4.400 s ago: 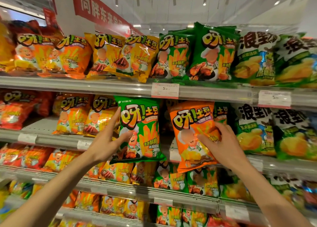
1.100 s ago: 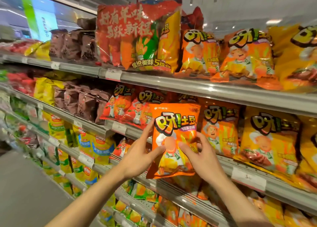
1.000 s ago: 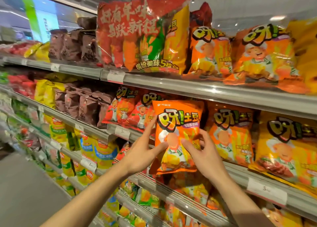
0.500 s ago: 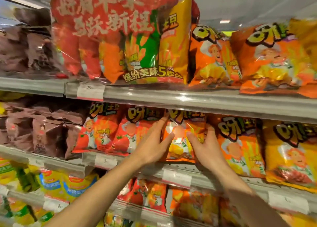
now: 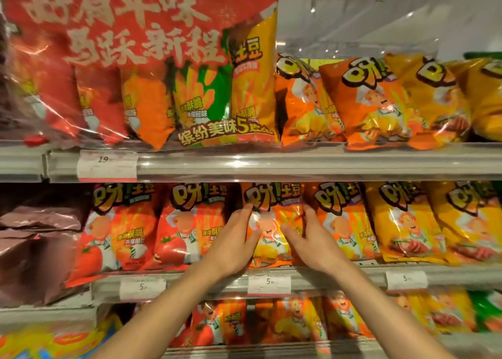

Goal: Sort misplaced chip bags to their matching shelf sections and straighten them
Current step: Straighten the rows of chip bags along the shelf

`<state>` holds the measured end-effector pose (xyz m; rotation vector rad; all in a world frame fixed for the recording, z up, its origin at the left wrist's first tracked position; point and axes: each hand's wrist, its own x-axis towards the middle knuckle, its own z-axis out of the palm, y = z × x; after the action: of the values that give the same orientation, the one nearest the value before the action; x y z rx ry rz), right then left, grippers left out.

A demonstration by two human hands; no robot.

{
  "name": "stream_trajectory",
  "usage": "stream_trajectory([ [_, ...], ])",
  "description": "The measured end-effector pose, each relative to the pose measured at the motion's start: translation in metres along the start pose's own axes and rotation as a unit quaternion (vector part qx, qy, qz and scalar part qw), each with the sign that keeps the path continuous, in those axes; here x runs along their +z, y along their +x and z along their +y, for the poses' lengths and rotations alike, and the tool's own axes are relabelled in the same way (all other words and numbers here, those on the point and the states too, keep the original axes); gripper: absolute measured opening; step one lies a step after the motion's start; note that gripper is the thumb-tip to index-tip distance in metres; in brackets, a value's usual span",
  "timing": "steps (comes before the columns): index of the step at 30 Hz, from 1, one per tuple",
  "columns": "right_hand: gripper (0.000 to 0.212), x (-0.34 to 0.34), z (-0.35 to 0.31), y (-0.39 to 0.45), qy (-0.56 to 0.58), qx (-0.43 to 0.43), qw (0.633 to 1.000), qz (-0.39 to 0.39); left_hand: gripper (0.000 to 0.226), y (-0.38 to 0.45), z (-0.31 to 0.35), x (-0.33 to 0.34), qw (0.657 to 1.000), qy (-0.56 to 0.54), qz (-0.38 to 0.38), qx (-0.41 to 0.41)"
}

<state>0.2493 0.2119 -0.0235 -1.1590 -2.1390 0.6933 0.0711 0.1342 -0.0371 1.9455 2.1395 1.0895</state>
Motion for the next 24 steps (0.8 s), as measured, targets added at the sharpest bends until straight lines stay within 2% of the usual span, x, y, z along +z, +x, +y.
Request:
stream_trajectory([
  [6, 0.082, -0.001, 0.007, -0.006, -0.01, -0.041, 0.999, 0.034, 0.062, -0.005, -0.002, 0.001, 0.998, 0.031, 0.047, 0.016],
  [13, 0.063, -0.008, -0.002, -0.012, -0.085, -0.16, 0.976, 0.122, 0.055, -0.029, -0.013, -0.032, 0.989, 0.062, 0.109, 0.076],
  [19, 0.05, 0.022, -0.04, -0.009, -0.161, -0.235, 0.954, 0.093, 0.05, -0.058, -0.056, -0.083, 0.977, 0.13, 0.153, 0.067],
  [24, 0.056, 0.068, -0.096, -0.007, -0.209, -0.319, 0.923, 0.053, 0.056, -0.079, -0.11, -0.135, 0.968, 0.165, 0.187, 0.002],
])
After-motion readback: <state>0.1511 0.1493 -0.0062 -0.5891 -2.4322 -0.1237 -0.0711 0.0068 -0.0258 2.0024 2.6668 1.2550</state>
